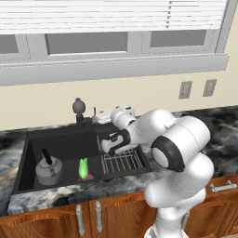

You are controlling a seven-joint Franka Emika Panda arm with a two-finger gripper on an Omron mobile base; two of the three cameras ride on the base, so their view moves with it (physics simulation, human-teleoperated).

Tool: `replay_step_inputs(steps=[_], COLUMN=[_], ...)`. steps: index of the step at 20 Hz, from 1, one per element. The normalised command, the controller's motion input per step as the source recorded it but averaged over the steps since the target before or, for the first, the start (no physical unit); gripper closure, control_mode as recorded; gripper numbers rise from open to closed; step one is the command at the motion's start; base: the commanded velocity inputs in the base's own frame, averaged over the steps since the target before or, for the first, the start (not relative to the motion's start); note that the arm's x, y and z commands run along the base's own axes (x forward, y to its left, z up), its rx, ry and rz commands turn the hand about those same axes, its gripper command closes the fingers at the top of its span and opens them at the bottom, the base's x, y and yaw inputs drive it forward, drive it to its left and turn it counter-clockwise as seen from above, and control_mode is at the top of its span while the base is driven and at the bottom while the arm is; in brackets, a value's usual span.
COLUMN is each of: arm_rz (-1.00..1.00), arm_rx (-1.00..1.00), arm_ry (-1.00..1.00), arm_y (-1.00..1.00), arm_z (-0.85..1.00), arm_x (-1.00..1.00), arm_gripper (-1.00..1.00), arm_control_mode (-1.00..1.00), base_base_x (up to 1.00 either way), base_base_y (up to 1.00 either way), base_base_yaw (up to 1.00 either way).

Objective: Pick the jar and kettle and place them in the sink. Then turn on the water.

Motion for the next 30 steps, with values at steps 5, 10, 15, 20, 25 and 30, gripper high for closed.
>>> replay_step_inputs(steps=[5, 10, 15, 20, 25, 30], arm_rz=[0.00, 0.00, 0.00, 0.02, 0.02, 0.00], arm_rx=[0.00, 0.00, 0.00, 0.01, 0.02, 0.05], arm_ry=[0.00, 0.00, 0.00, 0.00, 0.00, 0.00], arm_y=[0.01, 0.00, 0.00, -0.01, -0.01, -0.10], arm_z=[-0.14, -0.17, -0.23, -0.24, -0.16, -0.01], arm_x=[0.02, 0.08, 0.14, 0.13, 0.15, 0.28], arm_gripper=[-1.00, -1.00, -1.00, -1.00, -1.00, -1.00], arm_control_mode=[-1.00, -1.00, -1.00, -1.00, -1.00, -1.00], base_base_x=[0.00, 0.00, 0.00, 0.00, 0.00, 0.00], base_base_y=[0.00, 0.00, 0.00, 0.00, 0.00, 0.00], base_base_yaw=[0.00, 0.00, 0.00, 0.00, 0.00, 0.00])
